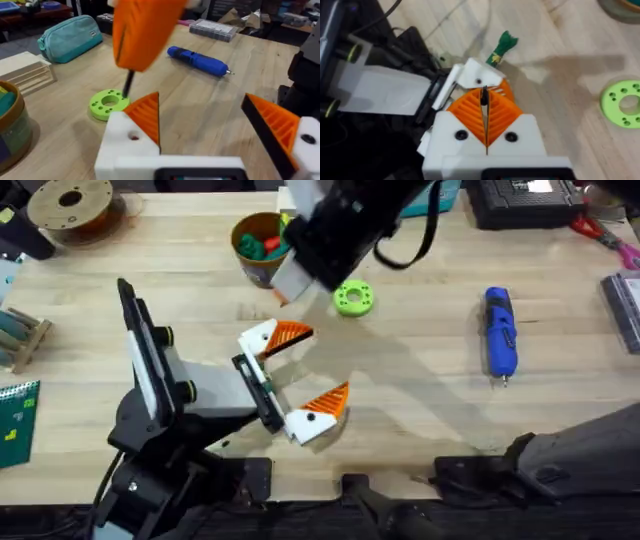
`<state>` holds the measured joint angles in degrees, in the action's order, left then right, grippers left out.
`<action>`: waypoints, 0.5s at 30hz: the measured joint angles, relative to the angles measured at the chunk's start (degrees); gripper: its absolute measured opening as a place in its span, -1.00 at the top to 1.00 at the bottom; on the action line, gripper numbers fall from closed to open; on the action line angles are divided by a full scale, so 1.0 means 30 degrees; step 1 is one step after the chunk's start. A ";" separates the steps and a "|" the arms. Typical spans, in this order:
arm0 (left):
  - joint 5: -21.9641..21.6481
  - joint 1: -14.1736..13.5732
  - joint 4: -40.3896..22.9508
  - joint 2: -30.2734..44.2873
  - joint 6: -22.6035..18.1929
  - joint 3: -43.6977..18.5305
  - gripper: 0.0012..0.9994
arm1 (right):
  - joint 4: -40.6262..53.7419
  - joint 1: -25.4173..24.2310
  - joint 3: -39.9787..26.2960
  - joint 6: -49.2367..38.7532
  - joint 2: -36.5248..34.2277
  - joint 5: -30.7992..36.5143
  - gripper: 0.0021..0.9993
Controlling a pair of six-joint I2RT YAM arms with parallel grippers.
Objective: Pick up the gripper from the table and insert it into the empty holder that is missing its gripper. Then pick up a screw, insert it into the mounting hole, and use the screwdriver to tighten it. Finally, clean up the table by picking up the vegetable and placing it into the bucket.
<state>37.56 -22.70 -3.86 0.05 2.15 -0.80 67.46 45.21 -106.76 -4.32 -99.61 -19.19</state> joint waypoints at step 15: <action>0.0000 0.0000 0.0000 0.0000 0.0000 0.0000 -0.97 | 0.0169 0.2256 0.0000 0.0330 0.0000 0.0167 0.99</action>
<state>37.56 -22.70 -3.86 0.05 2.15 -0.80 67.96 51.98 -106.76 -3.33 -99.61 -18.69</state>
